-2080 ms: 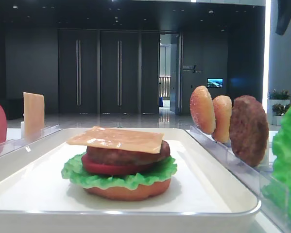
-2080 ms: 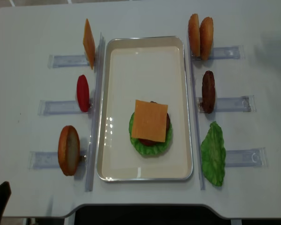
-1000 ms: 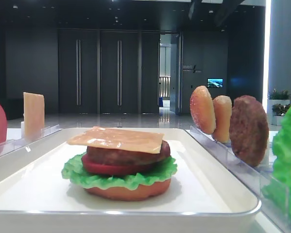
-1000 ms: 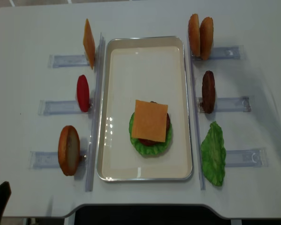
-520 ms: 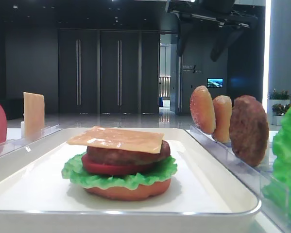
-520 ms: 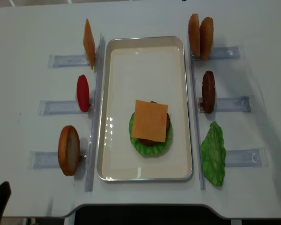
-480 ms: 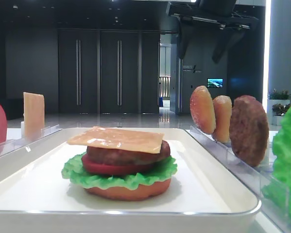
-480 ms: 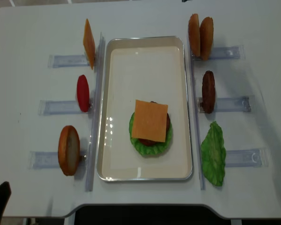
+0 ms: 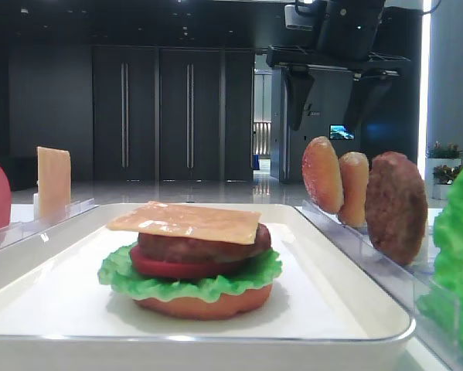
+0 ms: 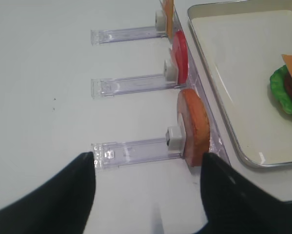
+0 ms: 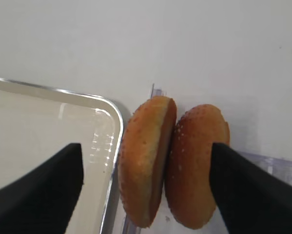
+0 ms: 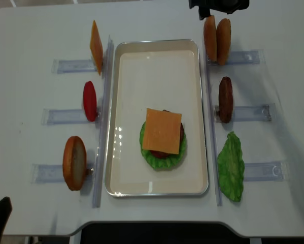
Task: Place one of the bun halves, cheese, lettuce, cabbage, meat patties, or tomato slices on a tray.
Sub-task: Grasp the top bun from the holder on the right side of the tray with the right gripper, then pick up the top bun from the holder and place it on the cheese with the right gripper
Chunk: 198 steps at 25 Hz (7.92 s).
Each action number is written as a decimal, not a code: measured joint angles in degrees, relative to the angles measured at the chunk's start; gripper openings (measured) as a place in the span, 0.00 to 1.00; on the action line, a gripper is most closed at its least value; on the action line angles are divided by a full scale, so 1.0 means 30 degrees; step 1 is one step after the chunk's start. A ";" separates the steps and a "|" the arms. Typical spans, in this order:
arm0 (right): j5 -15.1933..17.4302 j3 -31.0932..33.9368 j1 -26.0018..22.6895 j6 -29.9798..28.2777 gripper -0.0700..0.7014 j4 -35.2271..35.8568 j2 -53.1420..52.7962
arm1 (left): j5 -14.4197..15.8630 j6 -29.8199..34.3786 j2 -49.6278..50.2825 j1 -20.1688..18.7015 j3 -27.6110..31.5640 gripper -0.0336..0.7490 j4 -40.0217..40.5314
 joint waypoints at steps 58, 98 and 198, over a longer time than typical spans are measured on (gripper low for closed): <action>-0.0581 0.0000 0.0000 0.0422 0.54 0.1120 0.1117 | 0.0000 0.0000 0.0000 0.0000 0.0000 0.70 -0.0017; 0.1790 0.0000 0.0000 0.0219 0.38 0.5061 -0.1084 | 0.0000 0.0000 0.0000 0.0000 0.0000 0.70 -0.0017; -0.0476 1.8237 0.1025 -2.6594 0.37 3.5437 -0.4762 | 0.0000 0.0000 0.0000 0.0000 0.0000 0.70 -0.0017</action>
